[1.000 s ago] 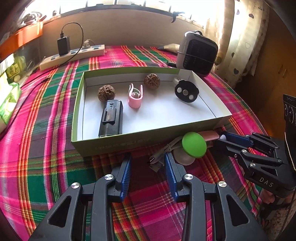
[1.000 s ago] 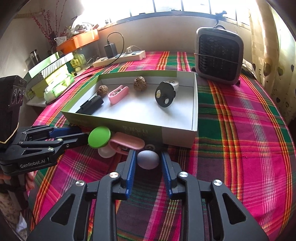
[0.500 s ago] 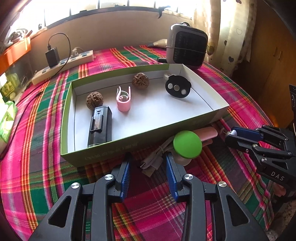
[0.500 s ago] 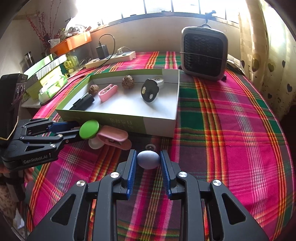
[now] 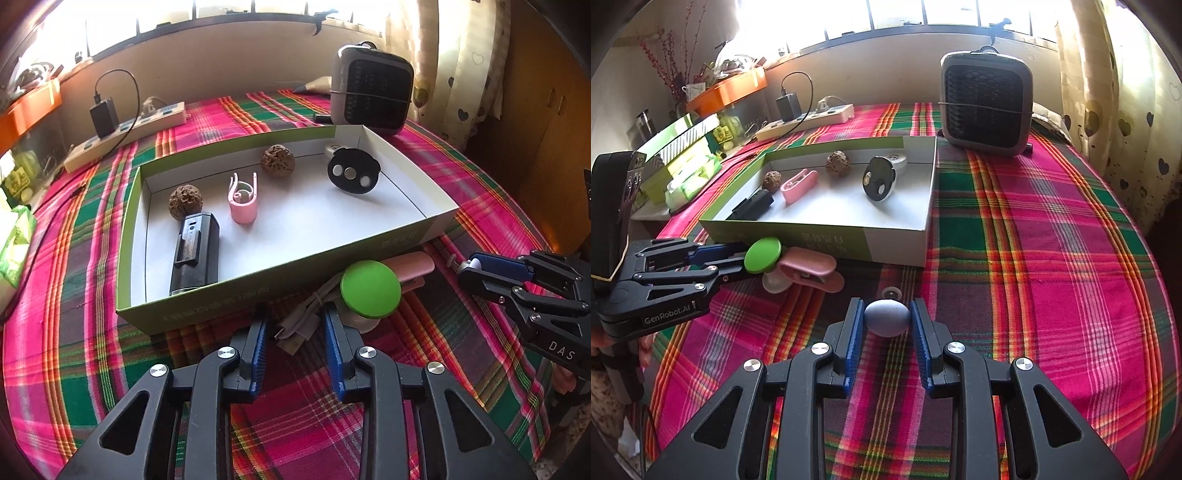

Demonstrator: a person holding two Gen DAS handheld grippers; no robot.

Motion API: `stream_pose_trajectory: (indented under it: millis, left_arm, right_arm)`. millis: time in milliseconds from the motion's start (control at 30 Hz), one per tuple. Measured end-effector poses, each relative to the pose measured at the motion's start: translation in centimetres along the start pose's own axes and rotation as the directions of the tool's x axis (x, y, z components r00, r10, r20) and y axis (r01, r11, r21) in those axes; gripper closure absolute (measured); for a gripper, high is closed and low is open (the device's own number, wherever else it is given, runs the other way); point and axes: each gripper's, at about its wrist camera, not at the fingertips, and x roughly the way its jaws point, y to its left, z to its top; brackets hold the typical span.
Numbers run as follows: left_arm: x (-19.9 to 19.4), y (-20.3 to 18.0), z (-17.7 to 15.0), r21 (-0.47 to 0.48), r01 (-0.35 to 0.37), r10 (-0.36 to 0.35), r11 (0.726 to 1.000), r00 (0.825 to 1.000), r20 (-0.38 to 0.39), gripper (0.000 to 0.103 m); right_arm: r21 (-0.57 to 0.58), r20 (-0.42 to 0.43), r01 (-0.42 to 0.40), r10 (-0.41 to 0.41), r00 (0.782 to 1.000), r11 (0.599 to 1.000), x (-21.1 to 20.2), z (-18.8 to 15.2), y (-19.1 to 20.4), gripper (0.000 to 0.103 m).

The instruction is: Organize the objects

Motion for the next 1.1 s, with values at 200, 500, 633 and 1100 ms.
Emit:
stream_pose_trajectory:
  millis: [200,500,633,1100]
  left_arm:
    - [-0.3,-0.2,-0.4,-0.004,-0.009,0.009,1.0,1.0,-0.002,0.078]
    - [-1.6,0.6,-2.2,-0.046,-0.015,0.015,0.999,1.0,0.003,0.079]
    - [-2.3,1.0,-3.0,-0.067,-0.032,0.032,0.997,0.999,0.007,0.079]
    - [-2.8,1.2,-3.6,-0.046,-0.014,0.013,0.999,1.0,-0.005,0.074]
  right_arm:
    - [-0.001,0.0,-0.001,0.001,1.0,1.0,0.0,0.0,0.0,0.076]
    - [-0.005,0.001,-0.006,0.006,1.0,1.0,-0.2,-0.3,0.2,0.076]
    - [-0.005,0.001,-0.007,0.007,1.0,1.0,-0.2,-0.3,0.3,0.076]
    - [-0.015,-0.004,-0.003,0.003,1.0,1.0,-0.5,-0.7,0.7,0.075]
